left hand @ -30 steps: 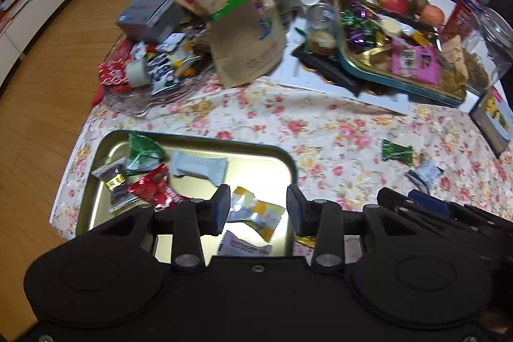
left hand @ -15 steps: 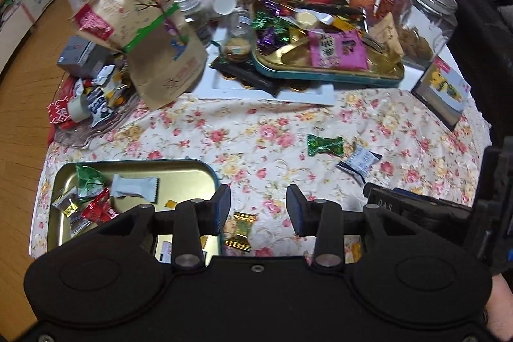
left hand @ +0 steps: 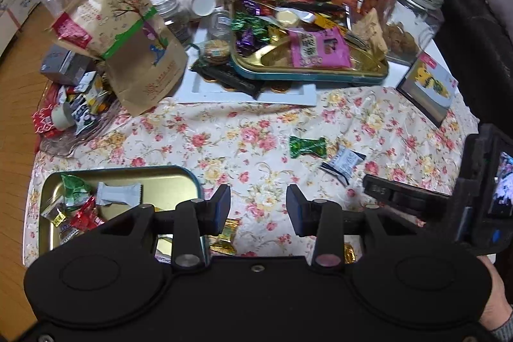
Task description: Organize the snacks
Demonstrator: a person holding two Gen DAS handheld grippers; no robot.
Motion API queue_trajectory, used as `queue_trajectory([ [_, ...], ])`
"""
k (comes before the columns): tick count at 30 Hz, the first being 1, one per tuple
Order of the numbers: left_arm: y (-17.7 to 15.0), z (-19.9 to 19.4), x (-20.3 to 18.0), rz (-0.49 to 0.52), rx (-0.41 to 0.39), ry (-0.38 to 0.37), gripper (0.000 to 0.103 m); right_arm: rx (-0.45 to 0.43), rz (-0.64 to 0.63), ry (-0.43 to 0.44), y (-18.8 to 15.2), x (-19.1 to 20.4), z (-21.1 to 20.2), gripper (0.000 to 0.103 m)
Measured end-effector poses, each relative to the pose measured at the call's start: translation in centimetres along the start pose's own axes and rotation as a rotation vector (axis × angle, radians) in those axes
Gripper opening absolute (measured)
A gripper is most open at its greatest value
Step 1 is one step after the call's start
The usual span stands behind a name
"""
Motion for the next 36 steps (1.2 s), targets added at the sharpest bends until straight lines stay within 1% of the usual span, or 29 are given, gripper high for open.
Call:
queue_trajectory([
  [4,0.4,0.2,2.0,-0.08,0.03,-0.026,0.048,-0.002,0.037,0.001,1.2,-0.2,0.0,0.042],
  [7,0.7,0.2,3.1,-0.126,0.03,-0.019,0.048,-0.013,0.043,0.007,2.4,0.3,0.1,0.041],
  [11,0.6,0.2,3.6,-0.133,0.031,-0.013,0.048,-0.021,0.021,0.03,3.8,1.7,0.9,0.041],
  [15,0.6,0.0,3.5,-0.136,0.041,-0.046,0.048,0.004,0.027,0.031,4.4,2.6,2.8,0.041],
  [18,0.8,-0.3,3.6,-0.131,0.028,-0.05,0.048,0.018,0.015,0.01,4.8,3.3,4.3,0.041],
  [22,1.1,-0.8,4.1,-0.137,0.015,-0.067,0.048,-0.009,-0.018,0.012,5.6,4.7,5.8,0.041],
  [24,1.2,-0.9,4.5,-0.143,0.009,-0.069,0.048,-0.009,-0.035,0.025,5.9,5.5,6.7,0.041],
  [27,1.3,-0.6,4.9,-0.155,0.012,-0.063,0.048,-0.002,-0.049,0.046,5.8,6.3,8.0,0.04],
  [30,1.2,0.1,5.0,-0.169,0.037,-0.057,0.048,0.028,-0.069,0.028,5.2,6.2,9.0,0.039],
  [34,1.0,0.3,4.6,-0.166,0.047,-0.065,0.048,0.056,-0.114,0.017,4.0,5.5,8.7,0.037],
  [36,1.0,-0.1,4.1,-0.151,0.038,-0.072,0.048,0.084,-0.152,-0.013,3.0,4.6,8.2,0.037],
])
Point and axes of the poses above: each gripper's, at about its wrist camera, not at the fingertips, and z roughly the way its jaws point, x to its left, y to its top, the point moved 10 cm from there along z, roughly the way its jaws point, and after that the axes turned 8 degrees about y, right-handed, at the moved point
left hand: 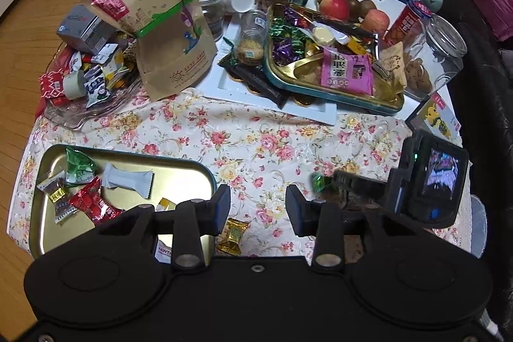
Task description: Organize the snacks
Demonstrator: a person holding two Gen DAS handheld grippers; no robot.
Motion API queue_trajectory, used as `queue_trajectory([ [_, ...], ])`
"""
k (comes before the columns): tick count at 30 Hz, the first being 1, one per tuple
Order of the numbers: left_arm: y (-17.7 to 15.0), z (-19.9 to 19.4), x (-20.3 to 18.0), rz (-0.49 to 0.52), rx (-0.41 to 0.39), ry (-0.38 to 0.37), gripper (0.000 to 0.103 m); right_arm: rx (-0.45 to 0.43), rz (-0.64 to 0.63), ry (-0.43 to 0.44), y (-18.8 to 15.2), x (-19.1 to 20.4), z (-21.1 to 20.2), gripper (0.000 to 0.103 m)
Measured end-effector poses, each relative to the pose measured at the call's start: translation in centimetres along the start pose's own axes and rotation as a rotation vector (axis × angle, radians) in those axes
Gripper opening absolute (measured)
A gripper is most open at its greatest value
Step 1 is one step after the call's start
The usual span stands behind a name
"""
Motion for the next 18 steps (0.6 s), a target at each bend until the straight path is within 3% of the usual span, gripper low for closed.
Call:
queue_trajectory([
  [6,-0.5,-0.4,-1.2,0.043,-0.01,-0.005,0.048,0.065,-0.028,-0.031,-3.3,-2.9,-1.6,0.037],
  [15,-1.0,0.2,-1.8,0.062,0.009,0.003,0.048,0.116,0.188,0.024,-5.9,-6.6,-3.6,0.037],
  [18,-0.8,-0.1,-1.5,0.058,0.0,-0.005,0.048,0.095,0.227,0.033,-5.6,-7.0,-4.7,0.037],
])
Point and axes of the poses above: each gripper's, at about its wrist camera, not at the fingertips, and z roughly the way its jaws point, x to its left, y to its top, the point moved 10 cm from there along z, roughly the way its jaws point, and after that the axes turned 8 degrees about y, right-handed, at the moved point
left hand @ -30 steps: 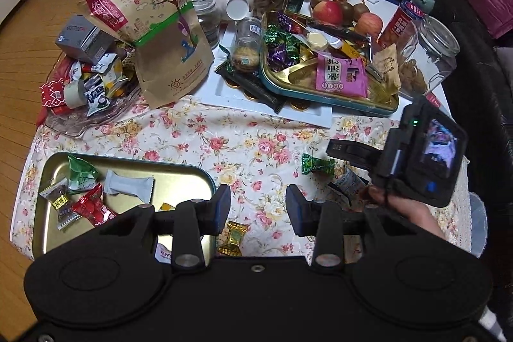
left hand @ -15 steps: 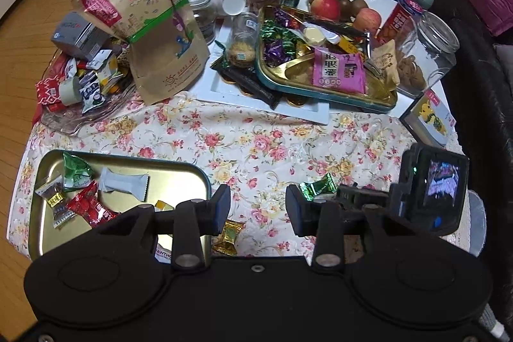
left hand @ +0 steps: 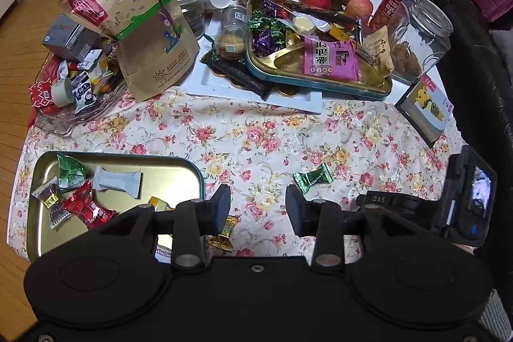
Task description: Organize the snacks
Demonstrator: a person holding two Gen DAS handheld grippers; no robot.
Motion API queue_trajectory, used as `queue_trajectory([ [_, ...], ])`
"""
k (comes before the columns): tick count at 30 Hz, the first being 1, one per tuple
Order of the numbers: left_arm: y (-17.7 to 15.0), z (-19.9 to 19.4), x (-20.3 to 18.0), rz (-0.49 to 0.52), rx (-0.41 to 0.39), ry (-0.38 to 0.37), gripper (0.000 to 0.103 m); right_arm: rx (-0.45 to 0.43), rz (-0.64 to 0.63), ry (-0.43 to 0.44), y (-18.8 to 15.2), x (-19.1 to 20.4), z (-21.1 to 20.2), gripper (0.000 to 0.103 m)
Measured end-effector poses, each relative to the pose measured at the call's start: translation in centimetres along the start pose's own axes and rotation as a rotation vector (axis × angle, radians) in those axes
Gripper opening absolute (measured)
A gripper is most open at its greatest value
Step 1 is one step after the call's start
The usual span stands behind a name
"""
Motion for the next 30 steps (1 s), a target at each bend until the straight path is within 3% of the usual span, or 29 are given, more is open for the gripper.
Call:
queue_trajectory([
  [4,0.2,-0.2,1.1,-0.023,-0.004,0.001,0.048,-0.055,-0.049,0.046,-0.1,2.2,-2.6,0.039],
  [8,0.5,-0.3,2.3,-0.063,-0.004,-0.001,0.048,-0.082,-0.212,0.153,-2.0,7.6,-4.1,0.039],
  [12,0.7,-0.1,3.5,-0.099,0.0,0.011,0.048,-0.03,-0.324,0.275,-5.1,13.8,-2.6,0.038],
  [17,0.8,-0.3,4.1,-0.122,0.003,-0.009,0.048,0.0,-0.409,0.288,-8.1,19.5,0.8,0.037],
  [30,0.8,-0.9,4.1,-0.121,-0.009,-0.025,0.048,0.043,-0.315,0.237,-9.4,19.1,4.6,0.036],
])
Point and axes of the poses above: each gripper's, at about its wrist camera, not at the fingertips, and z roughly the way its jaws point, x to its left, y to its top, the point moved 10 cm from there along z, roughly the way its jaws point, and after that the axes turned 8 degrees about y, right-handed, at the moved point
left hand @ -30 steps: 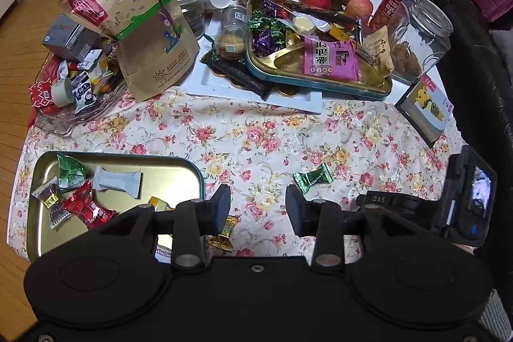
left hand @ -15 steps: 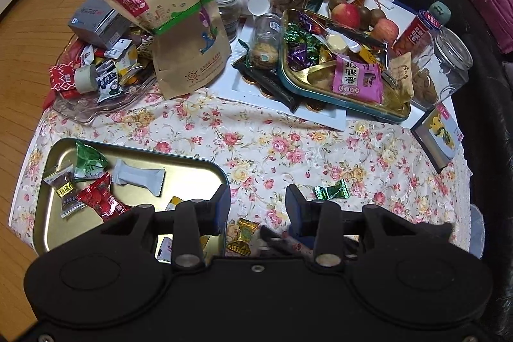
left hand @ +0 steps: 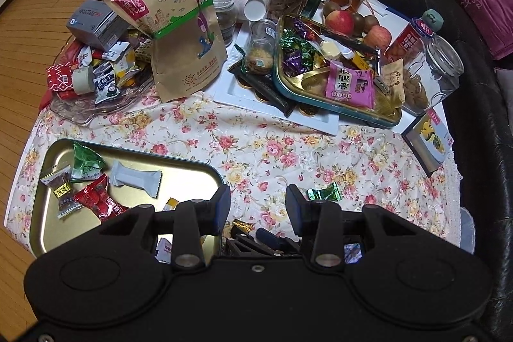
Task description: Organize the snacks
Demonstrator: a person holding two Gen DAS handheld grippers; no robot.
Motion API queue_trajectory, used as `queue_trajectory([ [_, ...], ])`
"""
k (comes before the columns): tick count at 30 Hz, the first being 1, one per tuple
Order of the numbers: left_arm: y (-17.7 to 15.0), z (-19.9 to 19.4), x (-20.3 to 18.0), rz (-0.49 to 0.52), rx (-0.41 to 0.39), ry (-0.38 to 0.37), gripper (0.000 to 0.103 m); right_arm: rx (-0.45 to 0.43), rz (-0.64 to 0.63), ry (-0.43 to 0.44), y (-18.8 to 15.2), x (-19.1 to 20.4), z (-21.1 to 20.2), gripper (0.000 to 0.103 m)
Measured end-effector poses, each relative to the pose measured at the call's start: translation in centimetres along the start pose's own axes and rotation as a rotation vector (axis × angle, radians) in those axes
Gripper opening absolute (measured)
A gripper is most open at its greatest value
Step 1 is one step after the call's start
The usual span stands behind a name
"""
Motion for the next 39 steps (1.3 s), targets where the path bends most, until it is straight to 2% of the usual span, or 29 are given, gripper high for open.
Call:
queue_trajectory([
  [5,-0.4,0.5,-0.2,0.013,0.009,0.018,0.048,0.004,-0.024,-0.009,-0.1,0.5,0.6,0.036],
  [10,-1.2,1.4,-0.8,0.059,0.025,0.039,0.048,0.019,-0.12,-0.067,-0.2,0.6,0.9,0.032],
  [11,-1.3,1.5,-1.0,0.068,0.027,0.042,0.048,0.024,-0.14,-0.088,-0.3,0.5,0.8,0.028],
  [16,-2.0,2.2,-1.3,0.098,0.035,0.073,0.048,0.042,-0.249,-0.179,-1.0,-1.6,-0.4,0.026],
  [19,-2.8,3.2,-1.9,0.134,0.048,0.102,0.048,0.043,-0.278,-0.217,-1.5,-4.3,-1.9,0.026],
  [23,-4.3,5.2,-2.8,0.21,0.07,0.145,0.048,0.039,-0.224,-0.249,-1.8,-8.9,-4.6,0.027],
  [27,-6.7,7.4,-3.3,0.267,0.136,0.163,0.048,-0.005,-0.129,-0.224,-1.5,-12.4,-7.8,0.027],
  [32,-10.0,9.9,-3.4,0.235,0.263,0.135,0.047,-0.092,0.002,-0.136,0.1,-13.4,-10.9,0.027],
  [39,-11.4,12.2,-4.2,0.201,0.34,0.158,0.047,-0.186,0.093,-0.057,2.2,-12.2,-14.5,0.028],
])
Point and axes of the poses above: each gripper's, at about its wrist camera, not at the fingertips, and z roughly the way its jaws point, x to its left, y to its top, the point moved 10 cm from there along z, roughly the way its jaws point, and after that the axes turned 8 degrees about y, right-handed, at the moved point
